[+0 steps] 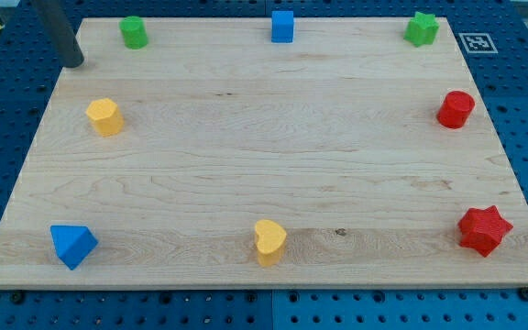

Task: Move green circle a bit down and right

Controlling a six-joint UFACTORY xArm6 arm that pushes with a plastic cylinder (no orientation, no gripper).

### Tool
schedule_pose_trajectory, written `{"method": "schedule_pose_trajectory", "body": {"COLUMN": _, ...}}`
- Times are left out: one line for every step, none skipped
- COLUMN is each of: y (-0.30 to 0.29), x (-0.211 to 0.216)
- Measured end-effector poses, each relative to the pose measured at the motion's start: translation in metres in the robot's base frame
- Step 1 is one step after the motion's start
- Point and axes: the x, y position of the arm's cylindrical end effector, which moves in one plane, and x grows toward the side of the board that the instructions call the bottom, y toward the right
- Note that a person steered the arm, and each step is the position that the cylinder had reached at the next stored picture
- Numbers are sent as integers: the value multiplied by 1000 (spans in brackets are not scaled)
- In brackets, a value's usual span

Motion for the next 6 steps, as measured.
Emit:
{"method": "schedule_pose_trajectory", "body": {"y": 0, "x": -63}}
{"method": "schedule_pose_trajectory", "body": {"y": 0, "x": -86}}
{"method": "schedule_pose_trajectory", "body": {"y": 1, "x": -86}}
{"method": "schedule_pose_trajectory", "body": {"y": 24, "x": -86}}
{"method": "schedule_pose_trajectory", "body": {"y": 57, "x": -78}}
{"method": "schedule_pose_trajectory", "body": {"y": 92, "x": -54}}
